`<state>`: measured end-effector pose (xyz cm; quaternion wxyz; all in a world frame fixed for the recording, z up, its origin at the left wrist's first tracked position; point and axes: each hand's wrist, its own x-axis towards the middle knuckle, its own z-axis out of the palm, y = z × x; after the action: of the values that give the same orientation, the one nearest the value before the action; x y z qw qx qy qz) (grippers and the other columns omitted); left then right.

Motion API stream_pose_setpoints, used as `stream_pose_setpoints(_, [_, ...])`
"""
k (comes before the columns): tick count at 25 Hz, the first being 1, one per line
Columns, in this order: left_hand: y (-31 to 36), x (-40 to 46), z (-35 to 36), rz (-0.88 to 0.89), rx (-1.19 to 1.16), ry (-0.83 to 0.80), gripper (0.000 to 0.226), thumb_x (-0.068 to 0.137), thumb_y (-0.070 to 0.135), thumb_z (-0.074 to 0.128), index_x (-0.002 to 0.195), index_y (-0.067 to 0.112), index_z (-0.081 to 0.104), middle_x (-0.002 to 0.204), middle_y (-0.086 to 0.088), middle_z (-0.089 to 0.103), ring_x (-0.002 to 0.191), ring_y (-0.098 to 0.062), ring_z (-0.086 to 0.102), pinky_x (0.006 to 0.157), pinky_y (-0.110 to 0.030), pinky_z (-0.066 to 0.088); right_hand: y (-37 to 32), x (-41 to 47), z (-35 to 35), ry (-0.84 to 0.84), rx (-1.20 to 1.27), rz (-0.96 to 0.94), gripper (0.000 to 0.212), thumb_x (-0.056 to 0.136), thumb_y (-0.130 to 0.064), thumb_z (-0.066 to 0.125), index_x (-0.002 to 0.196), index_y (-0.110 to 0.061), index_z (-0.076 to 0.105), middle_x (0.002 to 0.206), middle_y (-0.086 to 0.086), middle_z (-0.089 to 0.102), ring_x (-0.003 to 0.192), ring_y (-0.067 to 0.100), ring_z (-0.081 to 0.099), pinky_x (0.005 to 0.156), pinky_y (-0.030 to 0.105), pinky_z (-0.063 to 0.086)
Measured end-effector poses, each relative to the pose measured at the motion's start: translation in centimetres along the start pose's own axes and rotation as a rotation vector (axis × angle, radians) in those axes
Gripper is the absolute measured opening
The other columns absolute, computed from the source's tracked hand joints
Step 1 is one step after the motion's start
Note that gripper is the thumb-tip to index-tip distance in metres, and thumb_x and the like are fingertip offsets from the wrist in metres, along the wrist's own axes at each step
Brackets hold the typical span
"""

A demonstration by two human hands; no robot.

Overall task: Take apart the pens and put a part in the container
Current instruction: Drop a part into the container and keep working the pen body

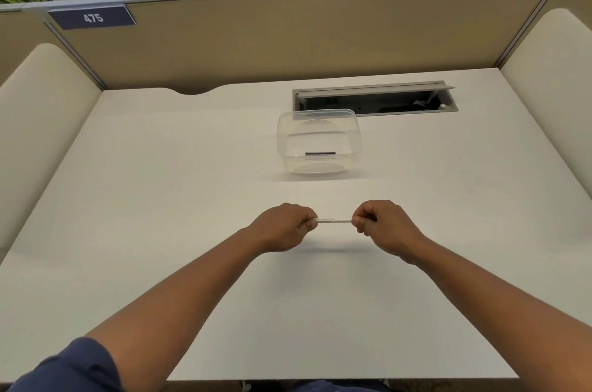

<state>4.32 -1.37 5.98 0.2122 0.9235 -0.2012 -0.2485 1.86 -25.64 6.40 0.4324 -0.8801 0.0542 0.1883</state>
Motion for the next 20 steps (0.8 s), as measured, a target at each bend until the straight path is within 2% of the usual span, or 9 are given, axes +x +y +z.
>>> stream_pose_setpoints(2, [-1.3,0.0,0.2,-0.007,-0.042,0.058,0.026,0.105,0.031,0.041,0.084,0.023,0.056,0.078,0.004,0.059,0.073,-0.019,0.051,0.063,-0.035,0.04,0.9,0.5,-0.4,0.03,0.02,0.0,0.019,0.093,-0.018,0.065,0.075,-0.024,0.068,0.079,-0.002,0.07,0.073,0.015,0.058,0.059,0.026,0.046])
stream_pose_setpoints(4, [-2.4,0.1,0.5,-0.031,-0.138,0.116,0.021,0.104,0.023,0.044,0.102,0.022,0.065,0.093,0.004,0.065,0.086,-0.019,0.055,0.074,-0.036,0.045,1.6,1.1,-0.6,0.065,0.026,-0.005,0.017,0.092,-0.017,0.066,0.077,-0.025,0.068,0.078,-0.001,0.068,0.069,0.014,0.056,0.057,0.025,0.043])
stream_pose_setpoints(6, [-3.1,0.2,1.0,-0.073,-0.244,0.188,0.02,0.102,0.017,0.048,0.11,0.022,0.066,0.1,0.005,0.066,0.09,-0.018,0.057,0.079,-0.034,0.047,2.1,1.7,-0.5,0.092,0.006,-0.022,0.015,0.09,-0.017,0.069,0.078,-0.025,0.068,0.073,-0.005,0.064,0.065,0.01,0.053,0.055,0.022,0.039])
stream_pose_setpoints(9, [-3.9,0.5,1.7,-0.108,-0.335,0.279,0.018,0.098,0.009,0.055,0.1,0.023,0.066,0.088,0.008,0.067,0.076,-0.014,0.055,0.069,-0.029,0.045,2.7,2.5,0.0,0.106,-0.017,-0.065,0.011,0.088,-0.015,0.071,0.082,-0.023,0.069,0.075,-0.005,0.066,0.065,0.008,0.053,0.057,0.019,0.039])
stream_pose_setpoints(11, [-4.3,0.8,2.2,-0.121,-0.343,0.313,0.017,0.096,0.007,0.058,0.095,0.022,0.066,0.08,0.011,0.065,0.069,-0.01,0.053,0.064,-0.028,0.043,2.9,3.0,0.3,0.111,-0.034,-0.1,0.008,0.088,-0.014,0.072,0.085,-0.021,0.071,0.076,-0.006,0.066,0.065,0.005,0.054,0.057,0.012,0.038])
stream_pose_setpoints(15, [-5.0,1.5,2.9,-0.179,-0.352,0.338,0.017,0.093,0.007,0.06,0.091,0.022,0.067,0.086,0.004,0.069,0.079,-0.02,0.061,0.071,-0.036,0.051,3.3,3.9,1.1,0.125,-0.068,-0.131,0.007,0.088,-0.012,0.072,0.088,-0.019,0.072,0.072,-0.012,0.062,0.064,0.0,0.054,0.056,0.005,0.039])
stream_pose_setpoints(17, [-5.3,1.8,3.3,-0.193,-0.339,0.354,0.017,0.092,0.008,0.063,0.09,0.024,0.067,0.085,0.007,0.068,0.081,-0.016,0.062,0.072,-0.034,0.051,3.5,4.4,1.4,0.119,-0.095,-0.129,0.008,0.089,-0.012,0.071,0.095,-0.017,0.073,0.075,-0.014,0.061,0.068,0.0,0.055,0.061,0.006,0.038])
stream_pose_setpoints(20, [-5.5,2.1,3.8,-0.208,-0.288,0.355,0.018,0.089,0.011,0.067,0.086,0.029,0.069,0.086,0.016,0.066,0.085,-0.009,0.061,0.074,-0.03,0.05,3.8,5.3,1.8,0.091,-0.175,-0.138,0.012,0.089,-0.01,0.069,0.099,-0.012,0.075,0.087,-0.006,0.064,0.084,0.014,0.062,0.075,0.023,0.044])
